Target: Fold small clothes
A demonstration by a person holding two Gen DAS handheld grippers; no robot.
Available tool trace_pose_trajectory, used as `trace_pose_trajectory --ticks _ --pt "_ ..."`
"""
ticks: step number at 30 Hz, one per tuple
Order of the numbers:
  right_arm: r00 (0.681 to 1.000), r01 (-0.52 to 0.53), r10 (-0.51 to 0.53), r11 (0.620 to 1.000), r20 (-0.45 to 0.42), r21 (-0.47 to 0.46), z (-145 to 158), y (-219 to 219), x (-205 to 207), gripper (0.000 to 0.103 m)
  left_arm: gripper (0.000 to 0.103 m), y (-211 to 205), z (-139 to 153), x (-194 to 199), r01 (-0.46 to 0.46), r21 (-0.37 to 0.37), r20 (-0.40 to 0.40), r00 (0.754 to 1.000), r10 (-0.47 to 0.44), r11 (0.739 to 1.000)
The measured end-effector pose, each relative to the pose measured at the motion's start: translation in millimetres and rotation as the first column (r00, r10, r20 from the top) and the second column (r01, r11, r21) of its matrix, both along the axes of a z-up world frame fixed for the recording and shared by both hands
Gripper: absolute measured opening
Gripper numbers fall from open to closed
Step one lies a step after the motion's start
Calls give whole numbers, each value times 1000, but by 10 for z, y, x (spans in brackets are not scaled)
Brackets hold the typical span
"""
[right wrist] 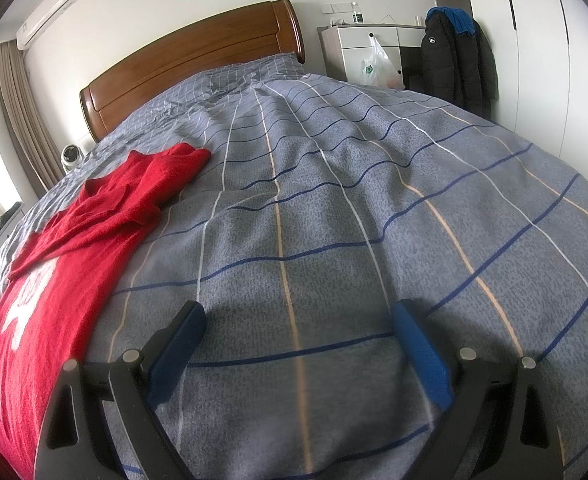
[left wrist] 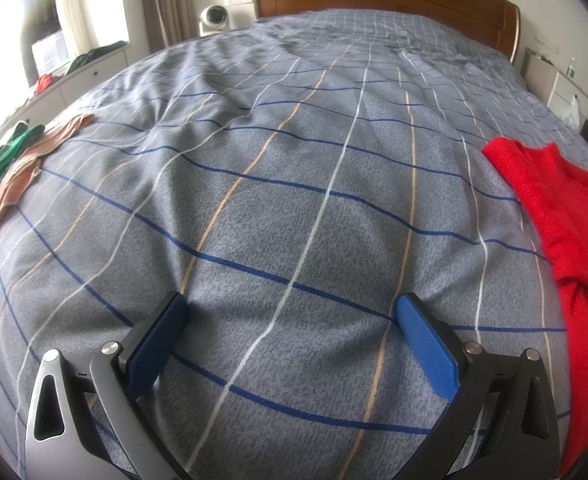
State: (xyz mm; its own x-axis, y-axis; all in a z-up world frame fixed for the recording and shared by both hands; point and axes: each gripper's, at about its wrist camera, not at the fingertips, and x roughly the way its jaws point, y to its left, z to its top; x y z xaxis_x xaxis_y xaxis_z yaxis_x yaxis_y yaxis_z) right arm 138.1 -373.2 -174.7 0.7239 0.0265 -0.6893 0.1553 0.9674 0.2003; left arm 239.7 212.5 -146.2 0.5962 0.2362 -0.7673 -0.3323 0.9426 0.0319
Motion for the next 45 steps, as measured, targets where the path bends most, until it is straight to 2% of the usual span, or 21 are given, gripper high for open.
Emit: trace_pose_trajectory --ticks 40,45 --pt "1000 -1 1 1000 0 0 -2 2 -3 94 103 0 -2 -8 -1 -1 2 1000 1 1000" --pt "1000 0 0 1000 0 0 -2 3 -2 94 103 3 -12 106 0 12 -28 1000 0 1000"
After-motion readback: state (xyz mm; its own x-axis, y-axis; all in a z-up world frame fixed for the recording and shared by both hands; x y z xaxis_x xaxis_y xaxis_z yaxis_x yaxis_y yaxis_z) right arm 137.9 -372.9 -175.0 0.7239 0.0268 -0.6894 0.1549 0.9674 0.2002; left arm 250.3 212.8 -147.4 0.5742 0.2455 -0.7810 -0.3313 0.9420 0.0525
